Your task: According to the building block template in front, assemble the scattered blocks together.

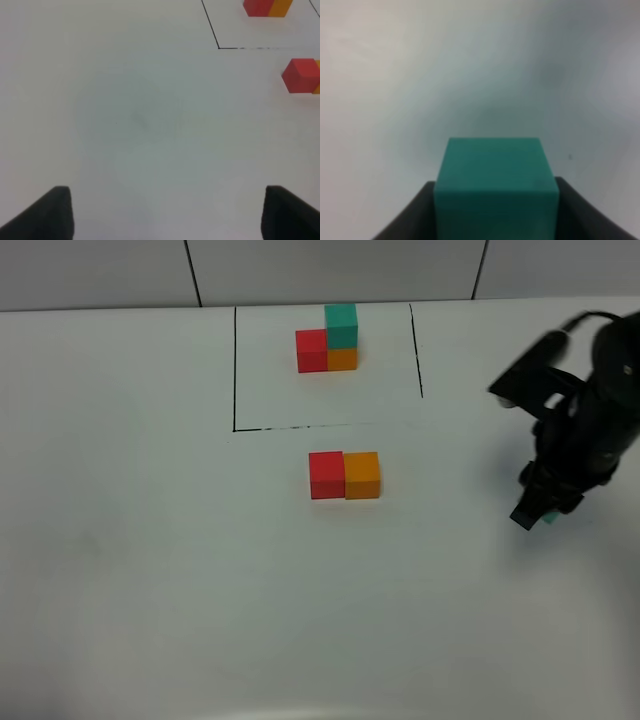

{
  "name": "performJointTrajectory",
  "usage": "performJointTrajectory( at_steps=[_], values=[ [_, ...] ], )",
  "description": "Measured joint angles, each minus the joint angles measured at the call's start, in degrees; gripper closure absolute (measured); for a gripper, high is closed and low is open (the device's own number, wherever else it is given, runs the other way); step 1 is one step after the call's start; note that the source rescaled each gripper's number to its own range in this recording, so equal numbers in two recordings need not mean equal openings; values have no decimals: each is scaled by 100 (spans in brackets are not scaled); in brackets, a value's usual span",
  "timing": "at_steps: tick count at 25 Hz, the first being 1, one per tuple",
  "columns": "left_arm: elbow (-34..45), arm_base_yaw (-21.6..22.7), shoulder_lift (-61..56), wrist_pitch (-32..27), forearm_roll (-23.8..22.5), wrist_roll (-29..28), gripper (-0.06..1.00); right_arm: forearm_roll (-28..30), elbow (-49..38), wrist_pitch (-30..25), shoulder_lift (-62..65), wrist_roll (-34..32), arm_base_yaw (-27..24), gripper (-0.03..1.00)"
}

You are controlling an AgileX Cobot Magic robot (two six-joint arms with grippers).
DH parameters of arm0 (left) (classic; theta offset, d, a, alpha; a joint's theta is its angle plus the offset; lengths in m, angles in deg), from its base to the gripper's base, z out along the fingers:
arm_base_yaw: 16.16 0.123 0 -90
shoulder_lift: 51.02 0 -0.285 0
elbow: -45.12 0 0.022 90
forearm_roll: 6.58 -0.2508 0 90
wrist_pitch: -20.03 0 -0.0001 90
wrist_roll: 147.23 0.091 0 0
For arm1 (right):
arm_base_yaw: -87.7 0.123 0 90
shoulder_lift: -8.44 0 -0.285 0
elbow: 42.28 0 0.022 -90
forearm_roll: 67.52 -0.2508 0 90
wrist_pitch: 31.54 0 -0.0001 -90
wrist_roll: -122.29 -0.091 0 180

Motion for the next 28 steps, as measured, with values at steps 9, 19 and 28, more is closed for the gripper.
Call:
performJointTrajectory(
  at_steps=[9,19,28],
  values=[
    [0,0,0,0,0,0,28,427,2606,-1250,-1451,2705,1492,97],
    [0,0,0,0,0,0,28,-283,4131,-1771,-2693,3626,1742,97],
    [0,0,0,0,0,0,28,-318,5024,-1900,-3267,3387,1742,97]
  ],
)
